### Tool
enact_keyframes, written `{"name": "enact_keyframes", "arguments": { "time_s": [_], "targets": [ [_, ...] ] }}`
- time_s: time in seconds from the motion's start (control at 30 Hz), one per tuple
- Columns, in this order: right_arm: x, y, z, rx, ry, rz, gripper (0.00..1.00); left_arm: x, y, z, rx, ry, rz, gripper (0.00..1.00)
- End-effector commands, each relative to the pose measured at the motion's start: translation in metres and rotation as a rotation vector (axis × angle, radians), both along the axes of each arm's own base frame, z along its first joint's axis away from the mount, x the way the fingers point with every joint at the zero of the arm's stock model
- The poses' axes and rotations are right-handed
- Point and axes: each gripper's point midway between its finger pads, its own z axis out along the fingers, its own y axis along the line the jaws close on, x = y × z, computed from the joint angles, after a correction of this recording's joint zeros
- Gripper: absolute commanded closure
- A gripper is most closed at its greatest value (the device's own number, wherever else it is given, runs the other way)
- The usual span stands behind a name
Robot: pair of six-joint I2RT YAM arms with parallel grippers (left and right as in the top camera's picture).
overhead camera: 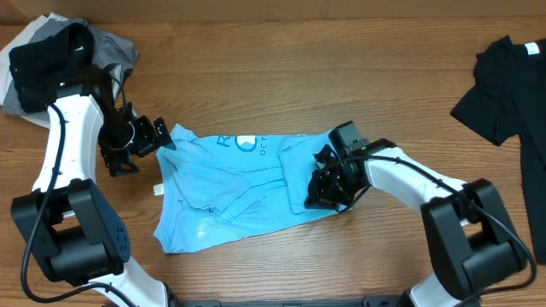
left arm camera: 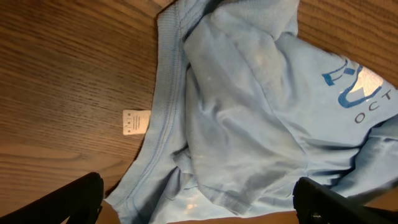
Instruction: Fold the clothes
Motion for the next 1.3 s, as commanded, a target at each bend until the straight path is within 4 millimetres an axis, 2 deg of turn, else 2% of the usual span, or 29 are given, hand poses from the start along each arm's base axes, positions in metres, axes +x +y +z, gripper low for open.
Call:
{"name": "enact_keyframes", "arguments": {
  "time_s": [0.0,0.07,0.1,0.13,0.17,0.23,0.33,0.53,0.87,1.0,1.27],
  "targets": [
    [0.041,-0.009,0.057,-0.069,-0.217,-0.041,0.9,-0.002,-0.001,0.006,0.006,-0.029,-0.047,0.0],
    [0.053,-0.023,0.078,-0.158,-0.274,-0.098,0.77,0.0,-0.001,0.003,0.008,-0.038,-0.051,0.0],
    [0.058,-0.03,0.09,-0.194,-0.307,-0.12,0.62,0.001,-0.001,0.0,0.009,-0.045,-0.055,0.0],
    [0.064,-0.038,0.109,-0.234,-0.357,-0.147,0.1,0.002,-0.001,-0.01,0.008,-0.058,-0.071,0.0],
    [0.066,-0.04,0.117,-0.241,-0.379,-0.153,0.0,0.0,0.0,-0.016,0.009,-0.06,-0.074,0.0],
    [0.067,-0.041,0.128,-0.234,-0.402,-0.159,0.0,-0.004,0.002,-0.03,0.003,-0.059,-0.065,0.0],
    [0.066,-0.041,0.129,-0.235,-0.407,-0.156,0.0,-0.01,0.004,-0.047,-0.044,-0.068,-0.028,0.0],
    [0.066,-0.041,0.128,-0.238,-0.425,-0.114,0.0,-0.017,0.006,-0.05,-0.174,-0.115,-0.004,0.0],
    [0.065,-0.042,0.128,-0.239,-0.422,-0.113,0.0,-0.022,0.008,-0.062,-0.166,-0.121,-0.027,0.0],
    [0.065,-0.041,0.128,-0.238,-0.421,-0.114,0.0,-0.03,0.004,-0.073,-0.172,-0.105,-0.021,0.0],
    [0.064,-0.041,0.128,-0.236,-0.419,-0.113,0.0,-0.038,-0.004,-0.095,-0.222,-0.042,-0.017,0.09]
  ]
}}
